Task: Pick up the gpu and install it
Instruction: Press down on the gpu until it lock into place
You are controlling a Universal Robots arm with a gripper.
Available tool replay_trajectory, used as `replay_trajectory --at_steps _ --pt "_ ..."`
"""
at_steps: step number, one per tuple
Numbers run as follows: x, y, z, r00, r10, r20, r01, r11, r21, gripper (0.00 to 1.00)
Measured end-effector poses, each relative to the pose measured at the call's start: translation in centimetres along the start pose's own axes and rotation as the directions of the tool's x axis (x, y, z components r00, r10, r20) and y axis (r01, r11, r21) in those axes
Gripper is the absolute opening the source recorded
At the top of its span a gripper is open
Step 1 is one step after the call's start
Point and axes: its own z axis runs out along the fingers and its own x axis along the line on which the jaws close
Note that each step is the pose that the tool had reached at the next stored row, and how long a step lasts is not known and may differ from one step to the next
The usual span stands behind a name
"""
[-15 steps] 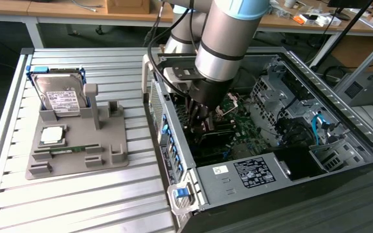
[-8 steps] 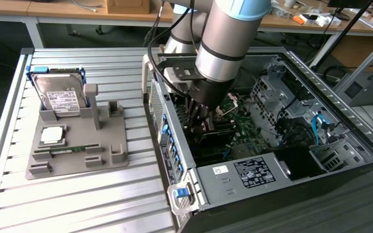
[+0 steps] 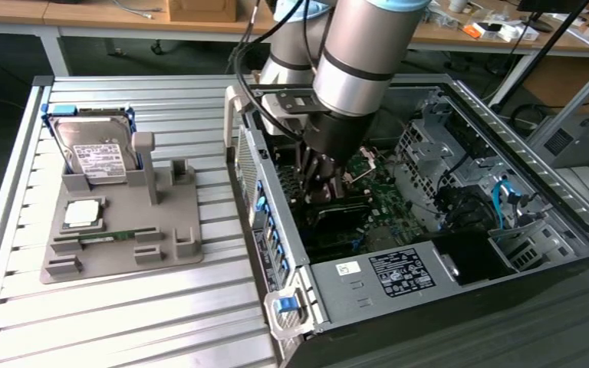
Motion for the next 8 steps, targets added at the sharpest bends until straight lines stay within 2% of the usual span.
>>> replay_trajectory --at_steps 1,2,3,4,5,6,7,8 --pt "0.0 -0.31 -0.03 1.0000 0.000 -0.0001 0.000 1.0000 -0.0011 0.11" --pt "0.0 -0.90 -0.07 1.0000 0.000 0.0001 0.000 1.0000 -0.0051 0.11" --pt "0.0 -2.08 -0.15 1.0000 -0.001 0.0004 0.001 0.9999 -0.0170 0.11" --pt "0.0 -3.58 -0.25 1.0000 -0.001 0.0009 0.001 0.9994 -0.0337 0.11" --pt "0.0 -5.35 -0.36 1.0000 -0.002 0.0013 0.002 0.9985 -0.0553 0.11" --pt "0.0 -6.11 -0.39 1.0000 -0.003 0.0016 0.003 0.9979 -0.0653 0.11" --pt "0.1 -7.76 -0.43 1.0000 -0.004 0.0020 0.004 0.9963 -0.0864 0.11" --pt "0.1 -8.26 -0.44 1.0000 -0.004 0.0019 0.004 0.9956 -0.0933 0.11"
